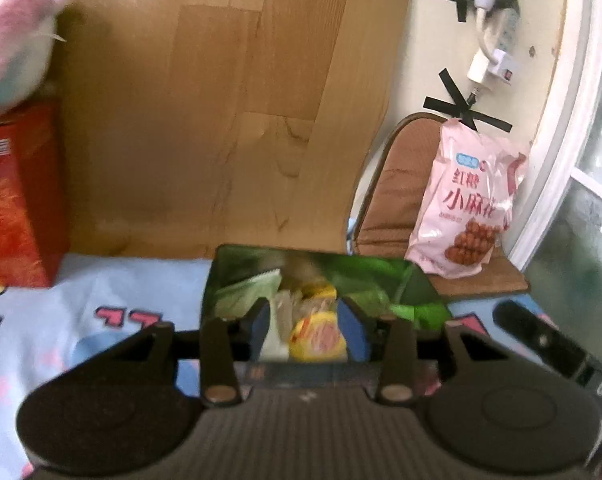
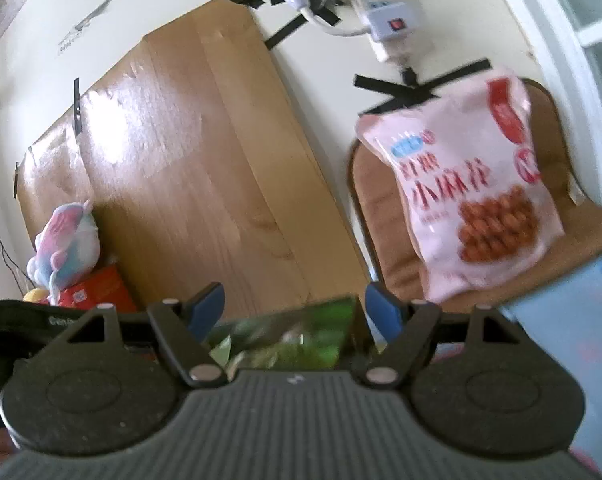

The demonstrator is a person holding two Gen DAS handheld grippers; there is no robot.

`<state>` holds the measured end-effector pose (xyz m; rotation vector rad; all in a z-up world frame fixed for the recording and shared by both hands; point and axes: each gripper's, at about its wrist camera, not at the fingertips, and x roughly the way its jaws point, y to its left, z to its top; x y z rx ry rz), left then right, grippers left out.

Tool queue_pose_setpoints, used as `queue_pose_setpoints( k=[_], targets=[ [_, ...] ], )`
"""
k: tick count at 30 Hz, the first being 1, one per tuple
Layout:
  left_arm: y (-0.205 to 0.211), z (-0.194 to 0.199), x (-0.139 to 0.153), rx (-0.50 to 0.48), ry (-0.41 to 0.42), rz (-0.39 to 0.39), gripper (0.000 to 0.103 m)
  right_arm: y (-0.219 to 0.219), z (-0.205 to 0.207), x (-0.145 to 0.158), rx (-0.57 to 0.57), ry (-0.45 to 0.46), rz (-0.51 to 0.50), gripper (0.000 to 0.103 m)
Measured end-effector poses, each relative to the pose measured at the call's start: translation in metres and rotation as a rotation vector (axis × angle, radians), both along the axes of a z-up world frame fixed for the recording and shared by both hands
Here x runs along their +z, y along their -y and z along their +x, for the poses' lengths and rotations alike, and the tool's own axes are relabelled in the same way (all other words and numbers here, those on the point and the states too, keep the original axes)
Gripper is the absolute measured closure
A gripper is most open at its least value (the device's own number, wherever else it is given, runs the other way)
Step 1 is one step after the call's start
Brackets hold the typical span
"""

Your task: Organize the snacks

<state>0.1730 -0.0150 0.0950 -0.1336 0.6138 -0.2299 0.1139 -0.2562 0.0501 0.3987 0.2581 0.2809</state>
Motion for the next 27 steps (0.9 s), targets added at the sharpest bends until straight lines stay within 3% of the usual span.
queue_pose_setpoints(
  k=[9,10,13,18,27],
  targets=[
    [0.013,-0.067,-0.013,0.045,0.006,0.155,0.041,-0.014,-0.073,-0.031,0.034,-0.213,0.011,0.023],
    [0.014,-0.075,-0.013,0.049,0.013,0.168,0.036,-0.017,-0.08,-0.034,0.04,-0.232,0.011,0.023],
    [0.014,-0.1,-0.014,0.068,0.049,0.185,0.004,-0.025,-0.098,-0.039,0.052,-0.275,0.01,0.021],
    [0.018,-0.134,-0.014,0.076,0.089,0.222,0.0,-0.037,-0.124,-0.041,0.088,-0.301,-0.004,0.02],
    [0.013,-0.167,-0.018,0.114,0.074,0.215,0.0,-0.055,-0.162,-0.029,0.128,-0.251,-0.063,0.019]
  ],
)
